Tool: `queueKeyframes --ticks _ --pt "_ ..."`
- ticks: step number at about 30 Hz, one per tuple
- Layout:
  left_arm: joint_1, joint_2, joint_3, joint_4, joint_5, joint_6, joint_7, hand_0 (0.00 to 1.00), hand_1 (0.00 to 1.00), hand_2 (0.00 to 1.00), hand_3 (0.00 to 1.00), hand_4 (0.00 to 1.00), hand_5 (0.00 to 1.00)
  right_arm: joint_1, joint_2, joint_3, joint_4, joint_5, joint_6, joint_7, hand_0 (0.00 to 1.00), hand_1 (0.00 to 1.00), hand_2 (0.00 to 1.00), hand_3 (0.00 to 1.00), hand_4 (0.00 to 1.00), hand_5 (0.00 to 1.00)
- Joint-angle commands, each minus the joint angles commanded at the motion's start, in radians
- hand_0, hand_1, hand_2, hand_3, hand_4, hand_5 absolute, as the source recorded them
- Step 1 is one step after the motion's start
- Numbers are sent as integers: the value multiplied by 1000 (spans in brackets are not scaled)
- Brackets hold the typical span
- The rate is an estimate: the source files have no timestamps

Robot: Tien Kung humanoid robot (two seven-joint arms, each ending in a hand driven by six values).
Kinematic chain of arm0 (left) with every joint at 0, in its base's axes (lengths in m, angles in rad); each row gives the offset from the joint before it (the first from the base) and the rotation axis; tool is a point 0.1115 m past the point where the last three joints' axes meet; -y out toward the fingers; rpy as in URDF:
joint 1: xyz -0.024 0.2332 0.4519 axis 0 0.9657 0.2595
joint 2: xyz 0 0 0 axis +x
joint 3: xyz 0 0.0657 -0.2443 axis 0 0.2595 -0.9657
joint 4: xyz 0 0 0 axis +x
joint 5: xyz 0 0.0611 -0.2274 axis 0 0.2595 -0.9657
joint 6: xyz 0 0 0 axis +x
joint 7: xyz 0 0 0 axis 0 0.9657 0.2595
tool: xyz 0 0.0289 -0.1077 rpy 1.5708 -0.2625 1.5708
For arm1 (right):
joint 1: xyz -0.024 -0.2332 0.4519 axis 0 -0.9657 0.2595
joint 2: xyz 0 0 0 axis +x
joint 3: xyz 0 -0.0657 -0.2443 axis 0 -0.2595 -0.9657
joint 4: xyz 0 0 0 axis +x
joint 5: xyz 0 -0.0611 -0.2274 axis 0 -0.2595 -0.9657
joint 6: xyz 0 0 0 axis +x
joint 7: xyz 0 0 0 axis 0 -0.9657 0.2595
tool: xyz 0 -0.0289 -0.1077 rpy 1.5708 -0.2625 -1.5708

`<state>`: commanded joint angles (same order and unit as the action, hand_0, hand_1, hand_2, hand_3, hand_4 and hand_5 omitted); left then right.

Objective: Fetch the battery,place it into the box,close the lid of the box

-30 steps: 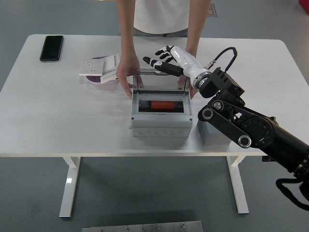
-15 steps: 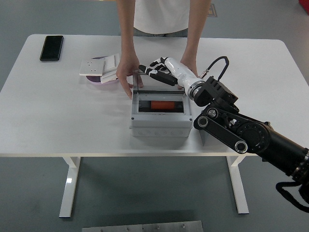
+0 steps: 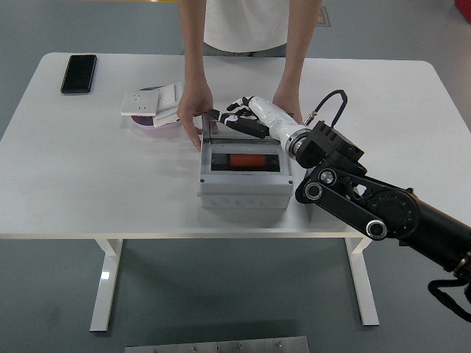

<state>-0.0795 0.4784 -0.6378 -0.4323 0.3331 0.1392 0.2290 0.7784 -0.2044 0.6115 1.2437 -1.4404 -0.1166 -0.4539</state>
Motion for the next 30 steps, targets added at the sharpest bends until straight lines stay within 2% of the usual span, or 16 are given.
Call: queueKeyframes --ticks 2,3,8,9,30 --pt "1 0 0 0 -1 1 0 609 739 598 546 393 2 -2 -3 1 13 16 17 -24 799 722 729 766 990 998" --pt "2 0 0 0 -1 1 0 610 739 597 547 393 2 -4 -5 2 19 24 26 -35 673 683 686 721 991 998" --pt "3 0 0 0 -1 1 -1 610 739 597 547 393 2 -6 -8 3 43 61 61 -80 673 683 686 721 991 998" --pt "3 -1 0 0 -2 1 -1 610 738 596 547 393 2 -7 -8 3 45 62 64 -83 611 635 648 699 991 998" --pt "3 -1 -10 -2 14 1 6 610 738 596 546 392 2 -3 -13 16 74 -51 83 -136 601 610 628 686 995 998"
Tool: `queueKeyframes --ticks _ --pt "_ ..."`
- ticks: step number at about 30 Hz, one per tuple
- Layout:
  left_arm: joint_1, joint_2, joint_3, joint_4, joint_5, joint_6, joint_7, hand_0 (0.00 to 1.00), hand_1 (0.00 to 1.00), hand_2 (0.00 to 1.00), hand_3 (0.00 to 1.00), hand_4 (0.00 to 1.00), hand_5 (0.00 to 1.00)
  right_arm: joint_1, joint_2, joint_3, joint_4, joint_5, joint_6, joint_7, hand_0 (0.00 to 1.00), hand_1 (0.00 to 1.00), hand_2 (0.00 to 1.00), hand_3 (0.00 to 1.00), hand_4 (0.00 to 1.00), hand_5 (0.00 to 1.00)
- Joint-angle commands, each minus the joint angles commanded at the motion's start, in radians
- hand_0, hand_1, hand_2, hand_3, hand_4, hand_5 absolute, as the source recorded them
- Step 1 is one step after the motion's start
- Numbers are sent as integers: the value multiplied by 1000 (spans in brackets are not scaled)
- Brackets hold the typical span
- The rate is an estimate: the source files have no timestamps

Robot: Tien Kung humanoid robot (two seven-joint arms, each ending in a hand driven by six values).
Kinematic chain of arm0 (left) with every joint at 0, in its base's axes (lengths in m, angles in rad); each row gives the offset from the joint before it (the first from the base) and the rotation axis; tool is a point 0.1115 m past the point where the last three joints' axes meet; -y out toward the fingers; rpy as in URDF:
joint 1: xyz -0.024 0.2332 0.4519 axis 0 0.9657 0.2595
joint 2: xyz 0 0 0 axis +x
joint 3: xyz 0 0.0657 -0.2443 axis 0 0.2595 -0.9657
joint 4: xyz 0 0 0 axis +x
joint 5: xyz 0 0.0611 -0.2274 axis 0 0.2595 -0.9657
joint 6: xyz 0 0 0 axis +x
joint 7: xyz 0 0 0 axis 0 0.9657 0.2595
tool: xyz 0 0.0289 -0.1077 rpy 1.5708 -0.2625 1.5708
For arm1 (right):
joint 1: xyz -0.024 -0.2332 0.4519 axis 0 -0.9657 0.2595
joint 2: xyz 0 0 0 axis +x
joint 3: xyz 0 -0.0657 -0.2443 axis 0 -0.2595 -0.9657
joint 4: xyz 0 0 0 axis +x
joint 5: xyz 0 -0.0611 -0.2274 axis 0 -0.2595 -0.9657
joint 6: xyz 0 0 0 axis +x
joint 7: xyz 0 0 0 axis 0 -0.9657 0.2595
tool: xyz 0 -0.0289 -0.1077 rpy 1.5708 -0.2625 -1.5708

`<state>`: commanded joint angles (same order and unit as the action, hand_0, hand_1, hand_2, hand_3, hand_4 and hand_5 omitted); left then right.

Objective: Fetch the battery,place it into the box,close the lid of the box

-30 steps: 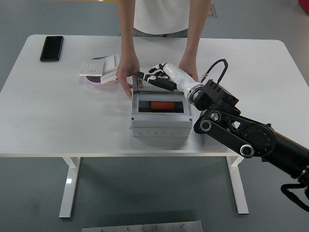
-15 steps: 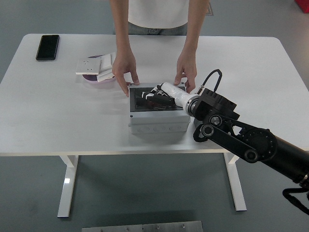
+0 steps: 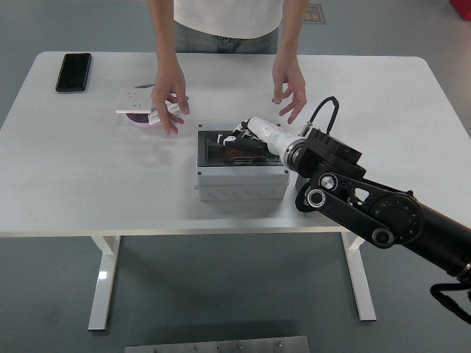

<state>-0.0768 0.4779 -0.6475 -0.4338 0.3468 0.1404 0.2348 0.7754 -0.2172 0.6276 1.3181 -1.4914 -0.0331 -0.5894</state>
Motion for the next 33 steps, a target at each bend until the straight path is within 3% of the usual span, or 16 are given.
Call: queueKeyframes --ticks 21,33 --pt "-1 -2 -5 -1 2 1 6 611 739 599 545 391 2 -65 -44 215 91 -179 56 -56 646 669 694 722 998 998" --pt "-2 -2 -6 -1 4 0 8 612 739 601 546 393 2 -85 -51 286 131 -248 129 -56 634 660 680 711 998 998"
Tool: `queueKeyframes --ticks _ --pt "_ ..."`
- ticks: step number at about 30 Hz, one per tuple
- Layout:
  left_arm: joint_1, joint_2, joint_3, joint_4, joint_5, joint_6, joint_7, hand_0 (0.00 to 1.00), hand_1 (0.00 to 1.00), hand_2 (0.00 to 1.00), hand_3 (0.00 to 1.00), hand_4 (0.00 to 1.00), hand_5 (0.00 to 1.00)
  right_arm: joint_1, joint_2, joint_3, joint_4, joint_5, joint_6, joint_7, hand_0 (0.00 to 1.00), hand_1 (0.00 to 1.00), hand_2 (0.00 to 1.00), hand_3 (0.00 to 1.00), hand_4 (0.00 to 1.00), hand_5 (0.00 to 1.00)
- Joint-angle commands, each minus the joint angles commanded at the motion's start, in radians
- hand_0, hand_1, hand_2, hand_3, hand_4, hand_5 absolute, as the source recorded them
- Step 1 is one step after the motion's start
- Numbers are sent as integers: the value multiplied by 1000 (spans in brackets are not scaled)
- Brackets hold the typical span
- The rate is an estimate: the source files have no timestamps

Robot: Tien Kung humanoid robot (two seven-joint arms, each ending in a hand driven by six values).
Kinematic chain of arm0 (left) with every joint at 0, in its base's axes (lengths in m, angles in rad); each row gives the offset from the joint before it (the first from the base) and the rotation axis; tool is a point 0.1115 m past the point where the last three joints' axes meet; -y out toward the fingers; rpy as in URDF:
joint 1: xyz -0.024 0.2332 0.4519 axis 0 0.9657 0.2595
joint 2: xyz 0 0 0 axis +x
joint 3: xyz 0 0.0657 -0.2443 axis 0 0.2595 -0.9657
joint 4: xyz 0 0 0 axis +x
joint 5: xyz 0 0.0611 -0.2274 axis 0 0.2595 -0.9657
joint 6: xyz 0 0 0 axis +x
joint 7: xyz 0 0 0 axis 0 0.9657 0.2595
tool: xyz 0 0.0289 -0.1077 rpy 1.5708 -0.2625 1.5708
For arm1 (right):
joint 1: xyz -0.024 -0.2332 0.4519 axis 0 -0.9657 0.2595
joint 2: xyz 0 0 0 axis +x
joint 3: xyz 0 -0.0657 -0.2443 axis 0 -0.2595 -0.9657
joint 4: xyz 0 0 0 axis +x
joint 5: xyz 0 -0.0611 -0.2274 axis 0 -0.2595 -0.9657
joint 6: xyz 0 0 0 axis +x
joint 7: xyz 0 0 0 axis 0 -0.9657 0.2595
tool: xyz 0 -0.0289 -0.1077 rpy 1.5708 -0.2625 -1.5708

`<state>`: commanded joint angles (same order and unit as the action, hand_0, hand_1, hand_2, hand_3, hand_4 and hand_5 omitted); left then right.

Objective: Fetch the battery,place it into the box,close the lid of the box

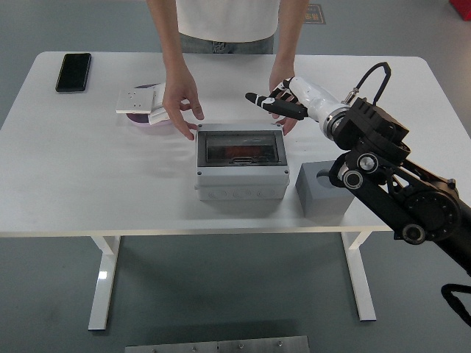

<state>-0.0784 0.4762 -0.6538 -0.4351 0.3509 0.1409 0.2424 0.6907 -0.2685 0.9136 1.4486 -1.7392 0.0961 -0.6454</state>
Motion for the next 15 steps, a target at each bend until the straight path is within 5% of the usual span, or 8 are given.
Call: queueKeyframes --ticks 8,15 --pt "3 -2 2 0 -4 0 -1 612 739 601 546 392 2 -42 23 105 44 -119 63 0 638 663 694 711 998 998" --pt "9 -3 6 0 -12 2 -4 612 739 603 548 395 2 -103 29 233 50 -206 -30 0 655 670 700 718 998 998"
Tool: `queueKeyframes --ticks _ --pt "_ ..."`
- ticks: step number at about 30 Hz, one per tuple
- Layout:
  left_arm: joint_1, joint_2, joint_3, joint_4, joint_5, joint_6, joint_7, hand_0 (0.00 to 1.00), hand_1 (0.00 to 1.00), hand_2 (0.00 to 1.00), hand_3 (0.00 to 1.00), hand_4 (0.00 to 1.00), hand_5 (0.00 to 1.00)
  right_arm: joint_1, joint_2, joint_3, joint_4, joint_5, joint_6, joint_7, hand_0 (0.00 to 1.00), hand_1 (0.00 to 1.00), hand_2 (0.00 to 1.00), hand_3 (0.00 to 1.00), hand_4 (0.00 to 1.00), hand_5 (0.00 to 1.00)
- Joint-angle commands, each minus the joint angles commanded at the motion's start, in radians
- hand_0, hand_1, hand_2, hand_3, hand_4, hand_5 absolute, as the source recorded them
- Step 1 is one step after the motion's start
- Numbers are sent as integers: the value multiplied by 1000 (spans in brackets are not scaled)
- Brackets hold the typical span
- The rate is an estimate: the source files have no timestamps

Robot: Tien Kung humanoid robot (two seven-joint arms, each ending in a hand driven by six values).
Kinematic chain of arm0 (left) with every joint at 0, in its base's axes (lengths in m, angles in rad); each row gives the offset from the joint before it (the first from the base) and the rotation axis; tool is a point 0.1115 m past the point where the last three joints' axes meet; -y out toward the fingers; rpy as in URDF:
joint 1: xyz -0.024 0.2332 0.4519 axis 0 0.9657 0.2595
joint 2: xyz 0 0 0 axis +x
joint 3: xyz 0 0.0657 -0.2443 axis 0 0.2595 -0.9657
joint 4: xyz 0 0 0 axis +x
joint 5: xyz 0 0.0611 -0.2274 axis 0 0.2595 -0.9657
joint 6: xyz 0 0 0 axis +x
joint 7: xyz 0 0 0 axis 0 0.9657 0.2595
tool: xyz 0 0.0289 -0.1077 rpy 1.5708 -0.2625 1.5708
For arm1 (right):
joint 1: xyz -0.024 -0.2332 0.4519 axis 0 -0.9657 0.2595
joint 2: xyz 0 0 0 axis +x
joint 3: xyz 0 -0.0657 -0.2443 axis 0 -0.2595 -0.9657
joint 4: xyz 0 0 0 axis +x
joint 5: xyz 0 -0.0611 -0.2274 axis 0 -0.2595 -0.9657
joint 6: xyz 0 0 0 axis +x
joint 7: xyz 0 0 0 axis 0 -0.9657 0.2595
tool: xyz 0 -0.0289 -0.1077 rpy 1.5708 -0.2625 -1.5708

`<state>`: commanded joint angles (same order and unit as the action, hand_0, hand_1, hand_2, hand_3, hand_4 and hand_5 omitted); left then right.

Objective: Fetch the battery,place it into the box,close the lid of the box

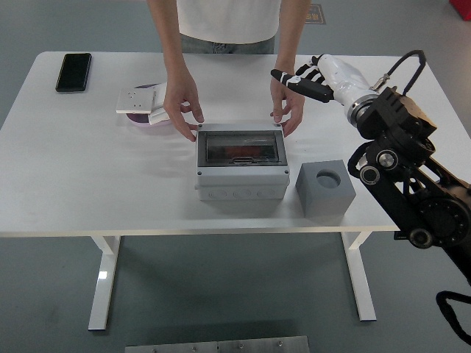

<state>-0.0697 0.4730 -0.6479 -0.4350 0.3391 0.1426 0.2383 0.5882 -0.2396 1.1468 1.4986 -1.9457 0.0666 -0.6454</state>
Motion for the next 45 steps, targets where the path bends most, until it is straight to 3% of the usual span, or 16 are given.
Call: queueKeyframes --ticks 2,3,11,19,23,34,40,45 --pt "2 0 2 0 -3 0 -1 612 739 603 548 395 2 -19 -2 36 -7 -8 -41 10 655 670 700 718 998 998" --pt "3 -1 3 0 -5 0 -2 612 739 603 547 394 2 -32 -3 62 -13 -6 -73 31 731 679 704 718 998 998" --pt "8 -4 9 0 -16 1 -6 612 739 603 547 394 2 -99 6 191 -49 65 -281 207 747 683 694 721 994 998" --pt "9 -3 5 0 -11 0 -4 612 739 603 548 395 2 -137 24 253 -118 260 -489 421 735 660 671 701 982 998" --pt "8 -3 4 0 -9 0 -3 612 738 603 547 394 2 -144 31 261 -149 373 -552 517 721 656 661 686 986 998" --pt "3 -3 5 0 -12 -2 -4 612 737 602 546 395 2 -151 41 254 -212 668 -567 721 733 681 676 697 989 998" --pt "2 -5 8 1 -16 -2 -6 612 738 602 546 394 2 -165 56 237 -259 863 -535 839 740 685 676 695 990 998" --pt "2 -7 12 1 -23 -4 -8 612 738 602 547 394 2 -180 63 233 -272 991 -483 879 741 666 671 686 966 998"
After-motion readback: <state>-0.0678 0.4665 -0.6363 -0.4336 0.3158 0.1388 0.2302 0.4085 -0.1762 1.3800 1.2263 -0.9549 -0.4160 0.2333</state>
